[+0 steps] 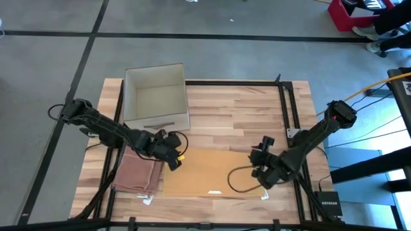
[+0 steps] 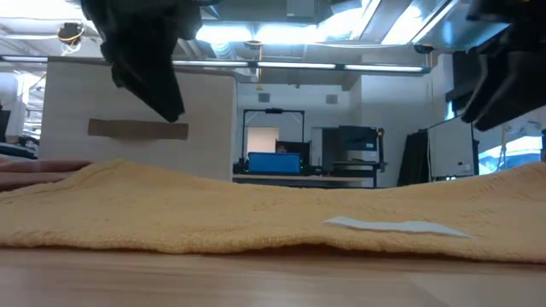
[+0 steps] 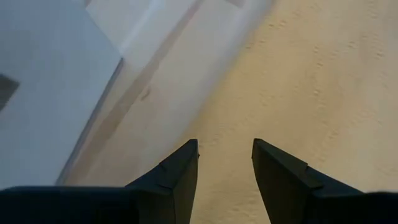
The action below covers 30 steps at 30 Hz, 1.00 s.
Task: Fold towel
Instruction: Fold the yellow towel
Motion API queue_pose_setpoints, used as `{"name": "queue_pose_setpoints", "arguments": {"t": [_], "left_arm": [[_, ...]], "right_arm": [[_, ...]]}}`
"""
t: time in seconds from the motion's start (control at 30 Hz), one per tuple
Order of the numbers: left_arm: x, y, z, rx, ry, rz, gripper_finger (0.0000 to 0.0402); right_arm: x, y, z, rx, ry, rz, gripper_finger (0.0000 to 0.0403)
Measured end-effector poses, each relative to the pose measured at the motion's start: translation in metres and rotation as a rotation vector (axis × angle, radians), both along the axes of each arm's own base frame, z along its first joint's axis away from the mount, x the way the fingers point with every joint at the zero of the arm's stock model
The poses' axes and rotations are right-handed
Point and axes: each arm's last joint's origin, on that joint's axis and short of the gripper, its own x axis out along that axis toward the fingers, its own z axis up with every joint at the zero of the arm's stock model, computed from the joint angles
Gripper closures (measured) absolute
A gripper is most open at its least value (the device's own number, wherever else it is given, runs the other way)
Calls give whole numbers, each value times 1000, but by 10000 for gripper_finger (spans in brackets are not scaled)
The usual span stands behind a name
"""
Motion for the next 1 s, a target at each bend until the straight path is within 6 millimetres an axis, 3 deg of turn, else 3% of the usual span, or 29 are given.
{"name": "queue_pose_setpoints", "arguments": {"t": [0.17,0.4,0.53,0.67,1.0], "left_arm": [[1,-15,2,-47,-60,-31,259],[3,-71,-10,-169,-118,-304,259],[-1,-107,-33,-220,-63,-436,259],[-4,-133,-50,-180,32,-476,259],[1,-149,-75,-19,196,-481,259]], "right_arm": [[8,2,-2,178,51,-5,187],[4,51,-1,523,70,283,187],[0,72,-11,549,62,355,187],[-1,80,-28,513,109,361,187],[4,85,-57,433,156,336,187]]}}
